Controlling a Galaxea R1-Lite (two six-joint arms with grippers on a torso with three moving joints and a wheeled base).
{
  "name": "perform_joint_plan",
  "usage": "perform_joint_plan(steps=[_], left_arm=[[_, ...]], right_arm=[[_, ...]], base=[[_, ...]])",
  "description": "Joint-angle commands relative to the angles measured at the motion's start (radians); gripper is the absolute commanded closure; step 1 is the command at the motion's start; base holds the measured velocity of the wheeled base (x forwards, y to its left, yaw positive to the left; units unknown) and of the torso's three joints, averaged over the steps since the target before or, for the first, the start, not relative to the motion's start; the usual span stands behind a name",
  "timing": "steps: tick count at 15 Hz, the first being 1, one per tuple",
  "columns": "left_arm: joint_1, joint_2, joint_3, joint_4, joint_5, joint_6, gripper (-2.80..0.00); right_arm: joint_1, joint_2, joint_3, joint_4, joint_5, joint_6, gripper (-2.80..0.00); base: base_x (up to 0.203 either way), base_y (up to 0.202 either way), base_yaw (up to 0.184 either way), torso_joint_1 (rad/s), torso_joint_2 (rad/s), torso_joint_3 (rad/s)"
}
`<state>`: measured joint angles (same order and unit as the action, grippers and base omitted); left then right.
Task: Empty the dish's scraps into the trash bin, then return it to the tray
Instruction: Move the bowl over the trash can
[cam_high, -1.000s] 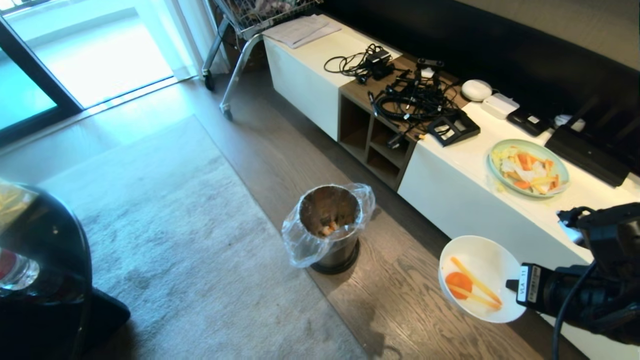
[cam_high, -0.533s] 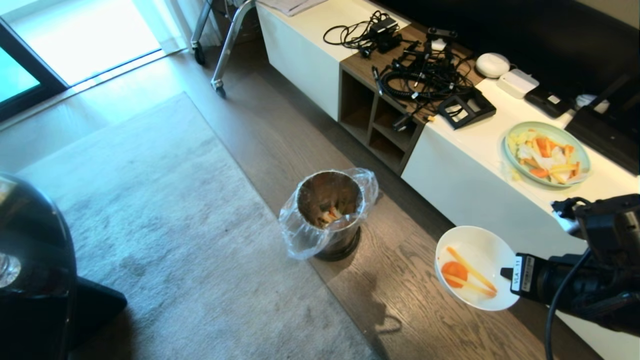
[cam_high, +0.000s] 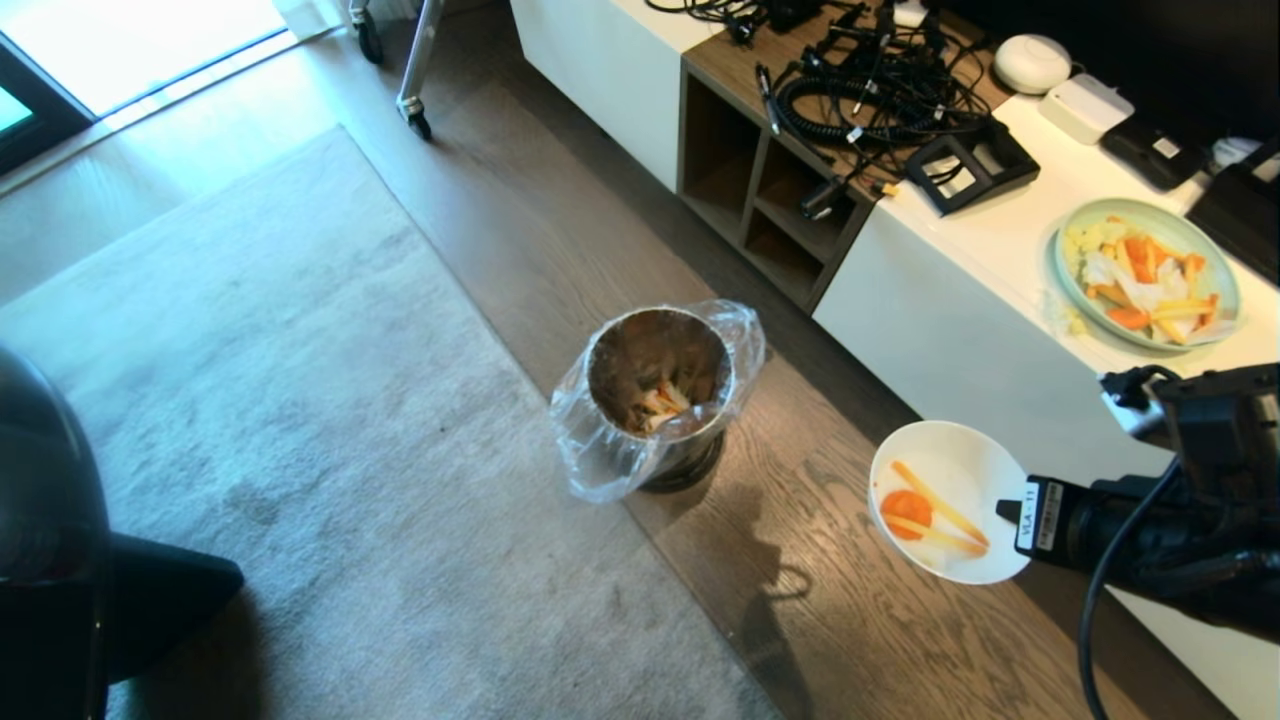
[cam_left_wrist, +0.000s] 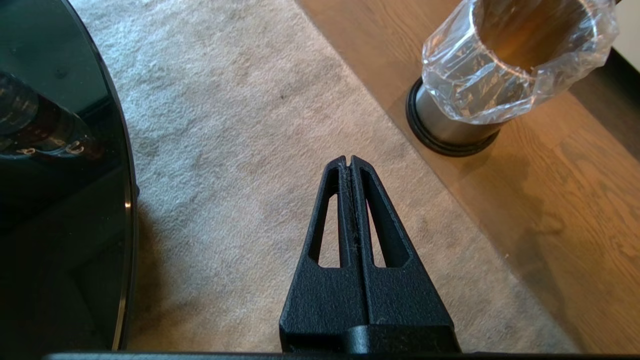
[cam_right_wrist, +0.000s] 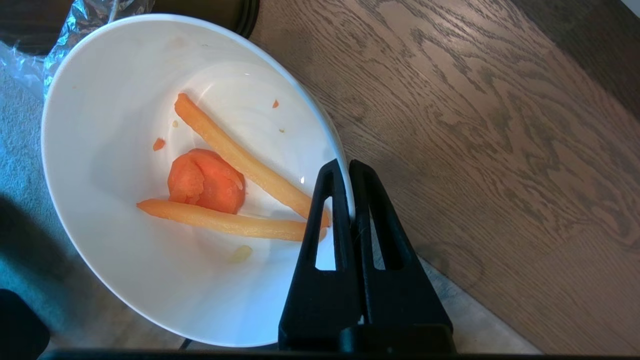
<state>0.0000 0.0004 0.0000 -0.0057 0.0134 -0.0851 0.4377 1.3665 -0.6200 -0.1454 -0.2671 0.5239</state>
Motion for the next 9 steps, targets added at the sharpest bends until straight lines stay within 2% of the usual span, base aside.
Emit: perform_joint_plan(steps=[1,9], left_arm=[[0.0,0.0,0.0,0.0,0.0,-0.001,0.0],[0.0,0.0,0.0,0.0,0.0,-0.001,0.0]], right_arm=[[-0.008,0.006,0.0,-0.026,-0.001,-0.019,0.0],[-0.043,0.018,-0.048,-0.033,-0.001,-0.027,0.0]], base=[[0.0,0.0,0.0,-0.002,0.0,-0.193],[0.0,0.0,0.0,0.002,0.0,-0.198]])
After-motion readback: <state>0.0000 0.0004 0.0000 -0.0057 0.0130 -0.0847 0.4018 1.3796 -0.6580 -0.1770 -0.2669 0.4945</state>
